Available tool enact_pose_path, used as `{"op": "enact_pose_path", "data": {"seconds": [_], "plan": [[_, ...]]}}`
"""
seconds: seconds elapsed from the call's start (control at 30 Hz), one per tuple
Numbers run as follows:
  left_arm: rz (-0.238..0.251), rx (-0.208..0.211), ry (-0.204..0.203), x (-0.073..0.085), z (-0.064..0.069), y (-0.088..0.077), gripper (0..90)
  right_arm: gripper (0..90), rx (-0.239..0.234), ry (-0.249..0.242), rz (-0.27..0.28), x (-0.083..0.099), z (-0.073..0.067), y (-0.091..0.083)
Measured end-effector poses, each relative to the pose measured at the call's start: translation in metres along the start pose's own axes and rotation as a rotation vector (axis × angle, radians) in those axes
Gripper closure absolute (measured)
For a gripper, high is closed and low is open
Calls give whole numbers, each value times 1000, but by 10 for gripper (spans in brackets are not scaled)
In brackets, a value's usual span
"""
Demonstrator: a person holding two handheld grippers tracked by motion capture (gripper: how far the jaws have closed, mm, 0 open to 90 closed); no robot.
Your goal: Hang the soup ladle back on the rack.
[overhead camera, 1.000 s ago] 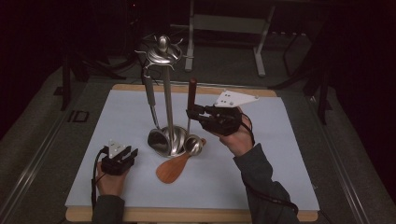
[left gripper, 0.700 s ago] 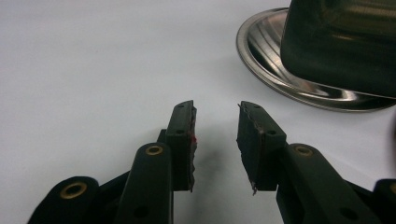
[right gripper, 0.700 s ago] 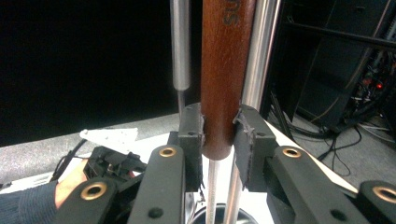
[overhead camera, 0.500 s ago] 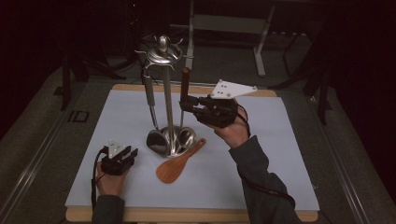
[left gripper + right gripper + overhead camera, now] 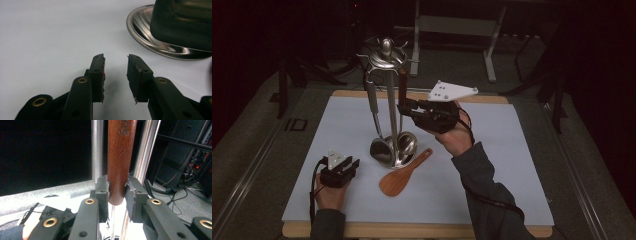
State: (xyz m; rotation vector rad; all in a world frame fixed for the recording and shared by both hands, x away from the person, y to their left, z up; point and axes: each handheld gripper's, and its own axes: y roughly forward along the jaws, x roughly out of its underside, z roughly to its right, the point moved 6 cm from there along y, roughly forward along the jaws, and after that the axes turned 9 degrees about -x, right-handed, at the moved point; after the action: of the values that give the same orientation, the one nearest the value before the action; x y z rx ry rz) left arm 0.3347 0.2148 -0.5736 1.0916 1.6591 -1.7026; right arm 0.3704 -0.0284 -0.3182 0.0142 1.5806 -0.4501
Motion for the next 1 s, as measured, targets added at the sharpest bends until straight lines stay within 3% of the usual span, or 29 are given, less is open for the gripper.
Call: {"op": "enact_pose_path", "data": {"seconds": [0.5, 0.77, 1.0], "plan": [[0, 0, 0, 0, 0, 0, 669, 736, 36, 8, -73, -1, 4, 8], [0, 0, -1, 0, 0, 0, 669, 714, -1, 41, -53, 0, 5, 9], [1, 1, -3, 0, 0, 0, 669, 663, -1, 49, -49, 1, 6, 11]]}}
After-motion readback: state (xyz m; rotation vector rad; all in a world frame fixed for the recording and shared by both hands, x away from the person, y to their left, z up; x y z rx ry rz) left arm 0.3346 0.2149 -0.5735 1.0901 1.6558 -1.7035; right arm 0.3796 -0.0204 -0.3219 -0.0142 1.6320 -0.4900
